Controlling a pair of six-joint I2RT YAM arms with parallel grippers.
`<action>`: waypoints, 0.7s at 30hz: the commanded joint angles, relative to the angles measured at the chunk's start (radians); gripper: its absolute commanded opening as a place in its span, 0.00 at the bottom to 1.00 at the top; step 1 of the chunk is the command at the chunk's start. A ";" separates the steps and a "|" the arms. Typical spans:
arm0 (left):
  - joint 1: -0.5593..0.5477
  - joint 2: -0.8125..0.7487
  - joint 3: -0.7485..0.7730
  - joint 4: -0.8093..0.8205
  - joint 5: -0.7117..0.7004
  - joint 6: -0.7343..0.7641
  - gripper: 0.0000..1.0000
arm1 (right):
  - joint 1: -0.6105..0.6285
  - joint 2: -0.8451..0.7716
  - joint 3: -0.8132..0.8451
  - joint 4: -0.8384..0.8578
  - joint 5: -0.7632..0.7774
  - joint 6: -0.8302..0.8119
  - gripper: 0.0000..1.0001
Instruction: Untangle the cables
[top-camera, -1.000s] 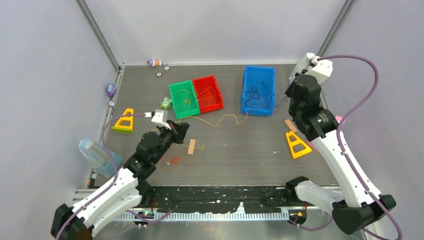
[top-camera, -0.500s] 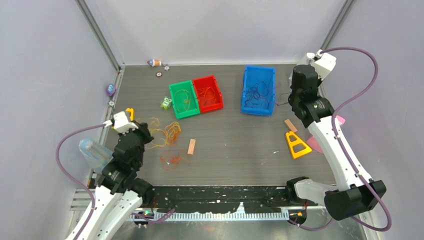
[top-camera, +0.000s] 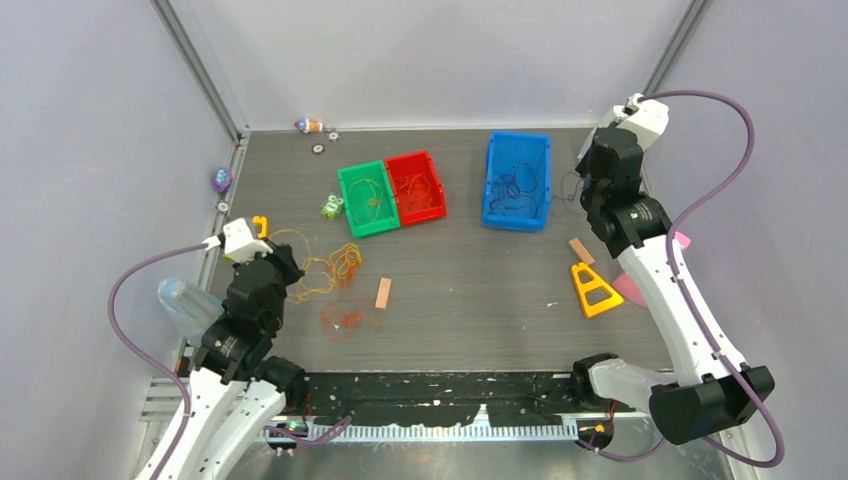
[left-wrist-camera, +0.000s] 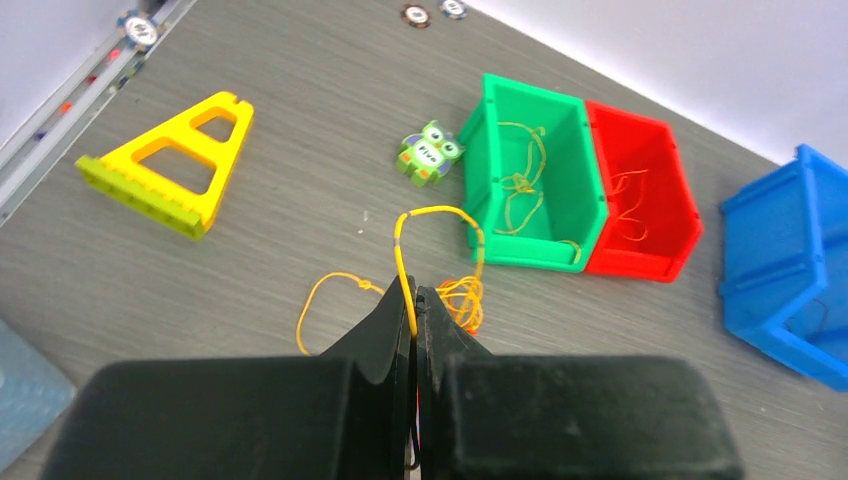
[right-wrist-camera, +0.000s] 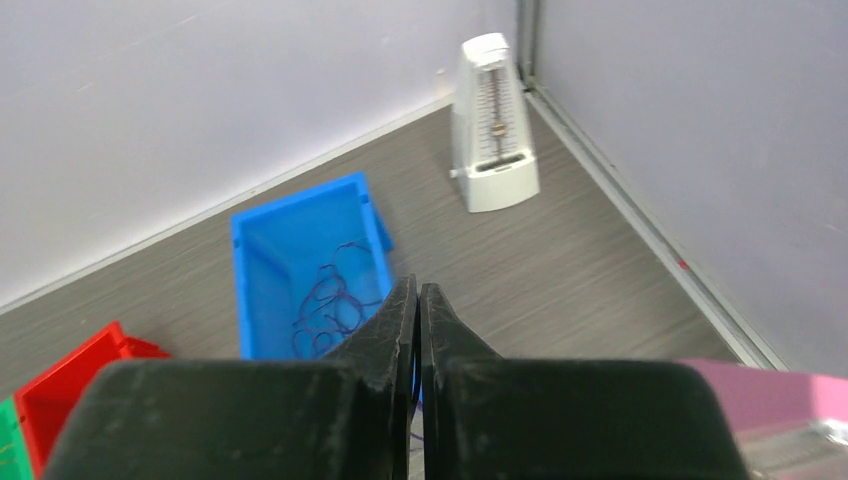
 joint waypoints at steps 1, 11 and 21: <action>0.004 0.071 0.124 0.040 0.076 0.049 0.00 | -0.002 0.054 0.069 0.071 -0.156 -0.058 0.05; 0.004 0.106 0.179 0.023 0.104 0.054 0.00 | -0.002 0.339 0.221 0.116 -0.235 -0.099 0.05; 0.005 0.200 0.253 0.021 0.170 0.105 0.00 | -0.002 0.667 0.387 0.037 -0.216 -0.111 0.06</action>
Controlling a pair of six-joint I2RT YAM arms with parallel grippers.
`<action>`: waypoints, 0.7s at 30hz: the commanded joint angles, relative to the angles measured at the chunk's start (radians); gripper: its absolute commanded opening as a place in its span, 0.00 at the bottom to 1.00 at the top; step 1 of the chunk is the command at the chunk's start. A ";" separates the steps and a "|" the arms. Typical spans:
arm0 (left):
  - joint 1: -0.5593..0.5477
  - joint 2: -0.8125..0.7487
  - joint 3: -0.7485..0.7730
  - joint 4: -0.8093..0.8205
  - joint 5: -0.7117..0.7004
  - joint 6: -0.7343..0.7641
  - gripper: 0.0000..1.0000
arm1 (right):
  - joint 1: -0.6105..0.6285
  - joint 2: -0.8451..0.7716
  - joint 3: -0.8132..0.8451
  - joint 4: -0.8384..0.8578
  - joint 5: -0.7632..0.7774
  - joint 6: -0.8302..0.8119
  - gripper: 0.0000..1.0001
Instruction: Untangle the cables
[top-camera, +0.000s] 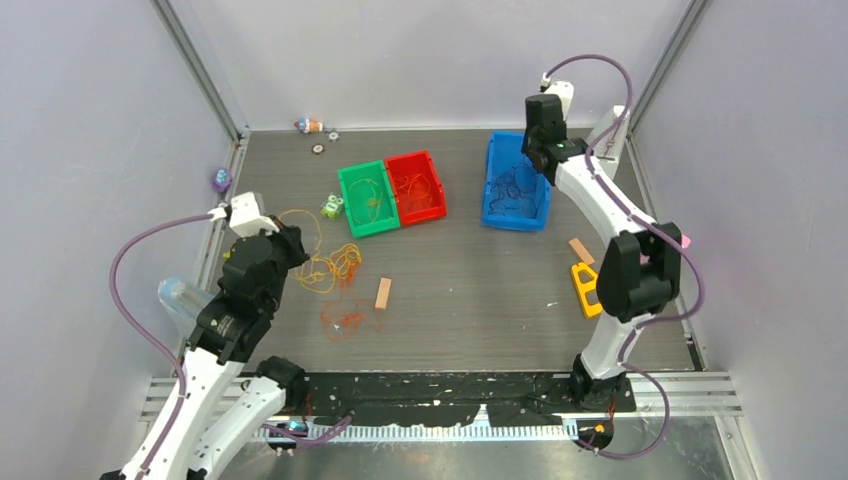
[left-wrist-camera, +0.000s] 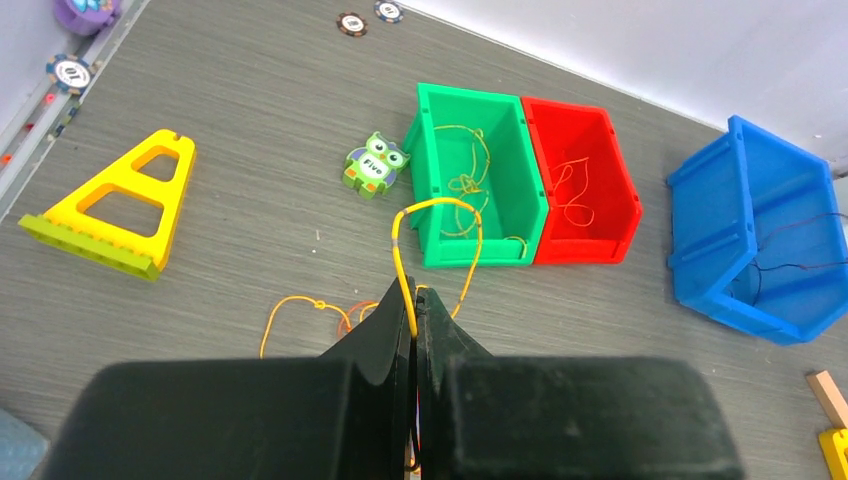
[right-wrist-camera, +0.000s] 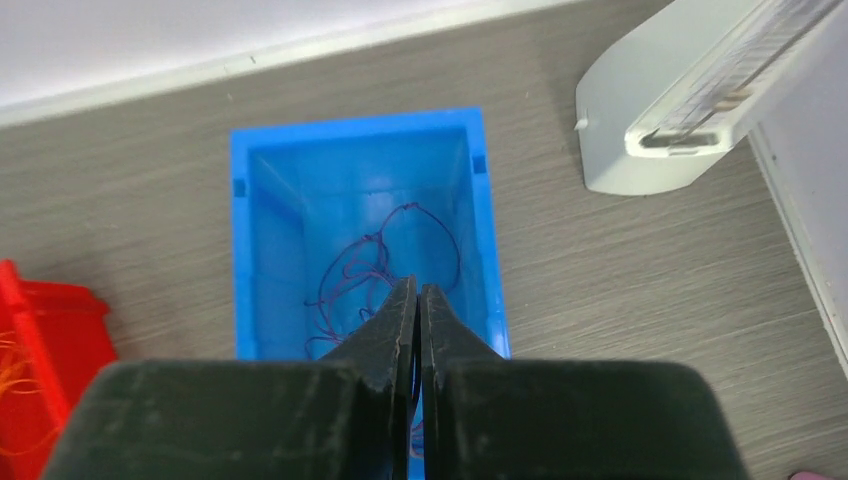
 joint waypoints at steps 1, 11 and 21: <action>0.006 0.065 0.102 0.013 0.045 0.056 0.00 | -0.002 0.086 0.115 -0.059 0.006 -0.025 0.20; 0.005 0.331 0.212 0.118 0.241 0.007 0.00 | -0.002 -0.097 -0.013 -0.084 -0.211 -0.055 0.95; 0.003 0.785 0.426 0.316 0.333 -0.110 0.00 | 0.010 -0.430 -0.348 0.061 -0.395 0.043 0.95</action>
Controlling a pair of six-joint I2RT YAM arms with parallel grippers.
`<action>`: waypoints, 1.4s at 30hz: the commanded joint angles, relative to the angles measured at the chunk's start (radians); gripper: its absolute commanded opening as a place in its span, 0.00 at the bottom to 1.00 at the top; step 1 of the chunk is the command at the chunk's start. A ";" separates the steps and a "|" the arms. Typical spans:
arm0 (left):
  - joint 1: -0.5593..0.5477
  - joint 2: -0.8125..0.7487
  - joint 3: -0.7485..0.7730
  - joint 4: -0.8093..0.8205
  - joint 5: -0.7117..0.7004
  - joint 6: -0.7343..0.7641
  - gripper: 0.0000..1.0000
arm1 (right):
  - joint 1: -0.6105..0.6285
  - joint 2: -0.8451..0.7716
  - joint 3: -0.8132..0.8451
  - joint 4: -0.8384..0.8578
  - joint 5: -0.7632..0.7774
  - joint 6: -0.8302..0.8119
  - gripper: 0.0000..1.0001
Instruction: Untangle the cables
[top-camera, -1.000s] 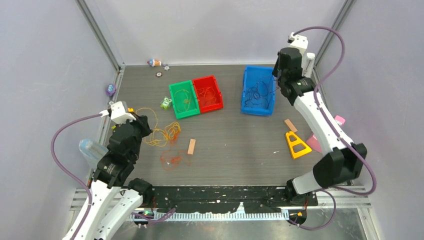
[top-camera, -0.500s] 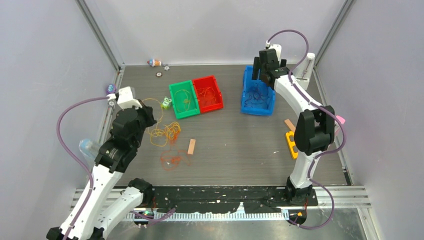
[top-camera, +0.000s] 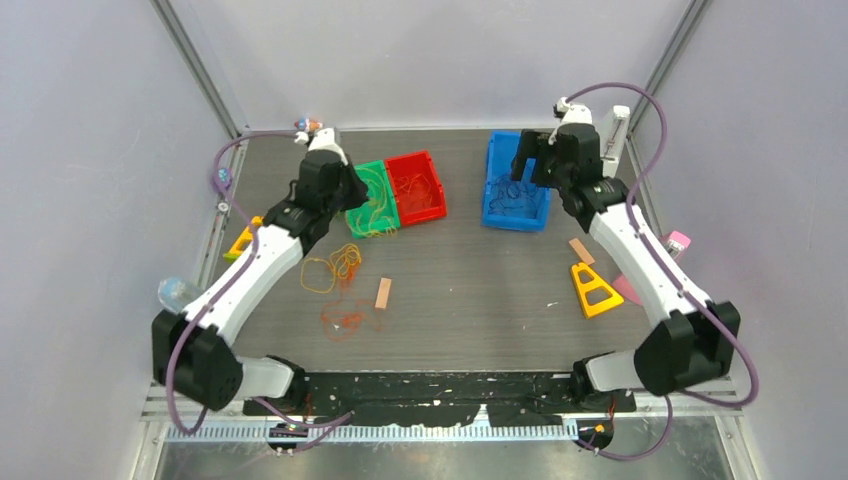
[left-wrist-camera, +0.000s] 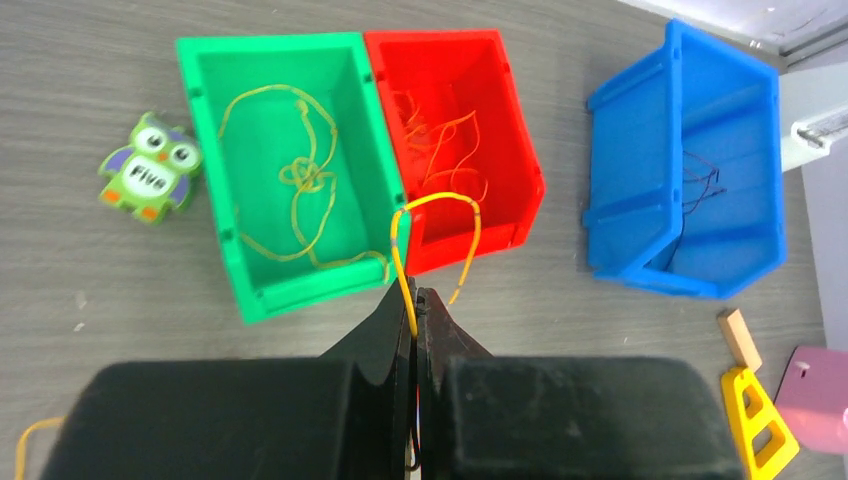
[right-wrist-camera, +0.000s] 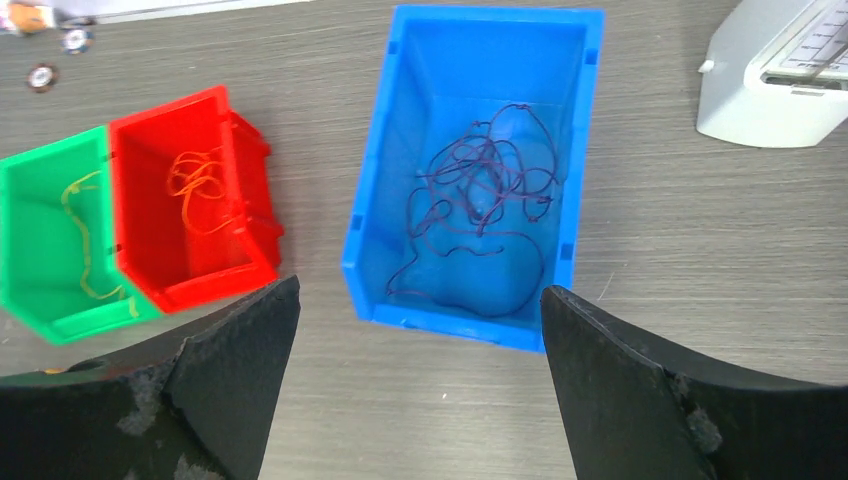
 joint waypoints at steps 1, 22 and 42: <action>0.003 0.145 0.146 0.145 0.026 -0.044 0.00 | 0.008 -0.132 -0.101 0.120 -0.099 0.049 0.95; 0.003 0.425 0.459 0.066 -0.294 0.192 0.00 | 0.007 -0.239 -0.237 0.229 -0.118 0.074 0.95; 0.061 0.506 0.489 -0.067 -0.253 0.245 0.86 | 0.028 -0.254 -0.261 0.173 -0.179 0.076 0.95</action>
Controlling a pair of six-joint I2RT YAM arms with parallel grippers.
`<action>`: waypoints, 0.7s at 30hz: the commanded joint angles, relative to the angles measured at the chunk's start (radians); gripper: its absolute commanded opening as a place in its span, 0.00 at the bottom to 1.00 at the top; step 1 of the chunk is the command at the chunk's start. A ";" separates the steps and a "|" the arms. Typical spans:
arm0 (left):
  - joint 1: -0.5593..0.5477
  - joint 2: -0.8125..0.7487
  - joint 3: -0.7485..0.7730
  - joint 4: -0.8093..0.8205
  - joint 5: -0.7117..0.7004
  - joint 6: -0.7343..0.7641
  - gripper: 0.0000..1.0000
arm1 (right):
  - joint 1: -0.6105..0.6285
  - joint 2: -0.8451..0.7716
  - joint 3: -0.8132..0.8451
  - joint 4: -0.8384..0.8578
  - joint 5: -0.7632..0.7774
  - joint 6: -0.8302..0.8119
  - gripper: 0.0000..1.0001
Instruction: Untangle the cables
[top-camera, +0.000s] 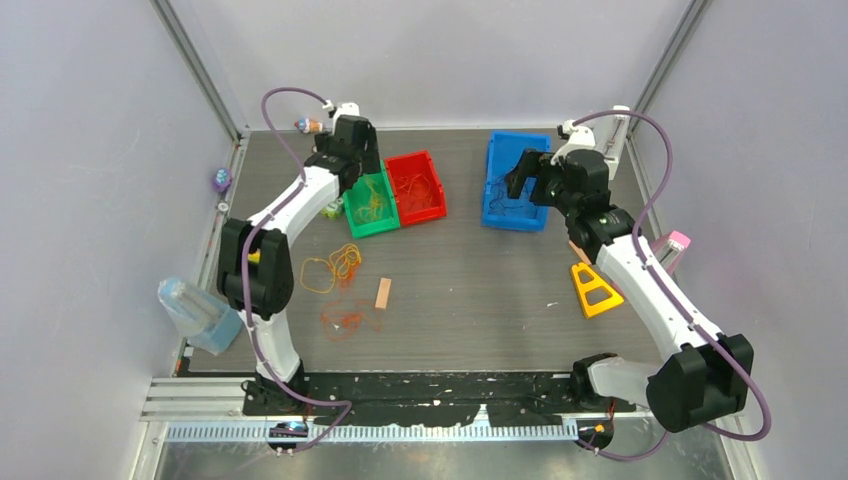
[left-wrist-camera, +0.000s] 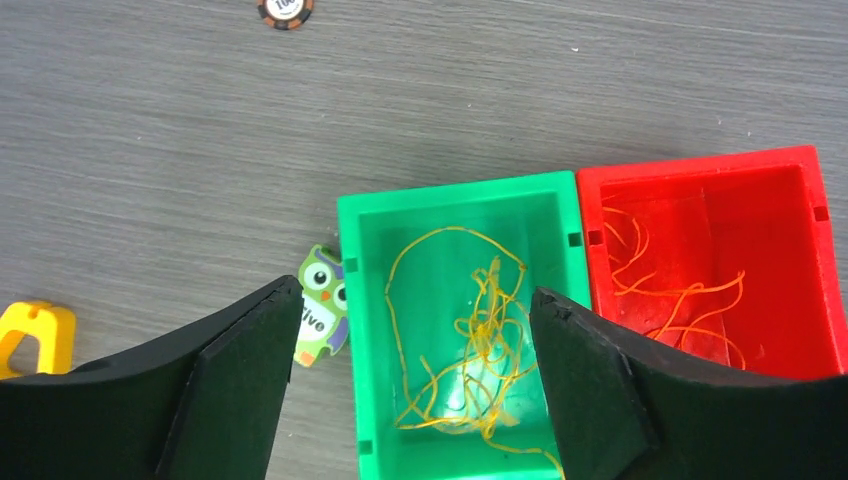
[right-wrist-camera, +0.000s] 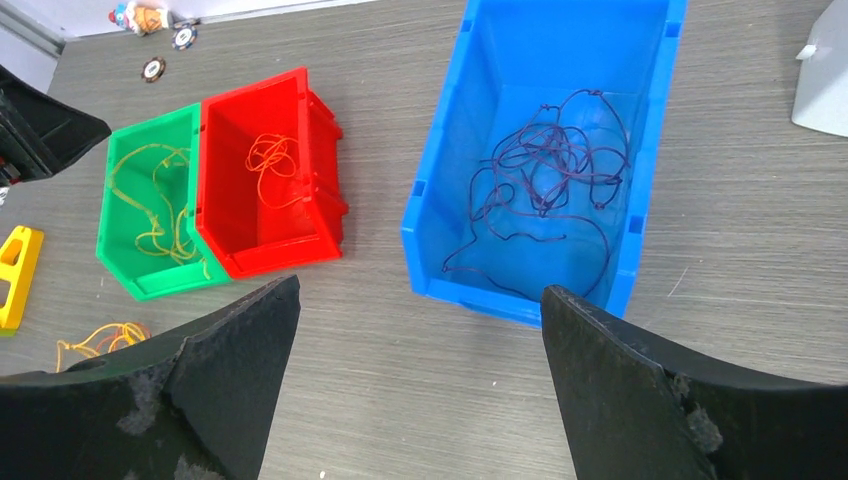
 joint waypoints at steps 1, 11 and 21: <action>0.005 -0.138 0.033 -0.080 0.031 0.009 0.87 | 0.040 -0.041 -0.004 -0.018 -0.071 0.009 0.95; 0.013 -0.602 -0.419 -0.202 0.149 -0.116 0.96 | 0.390 0.012 -0.055 -0.036 -0.135 0.022 0.95; 0.036 -0.939 -0.641 -0.277 0.287 -0.054 0.94 | 0.678 0.089 -0.196 0.225 -0.107 0.061 0.95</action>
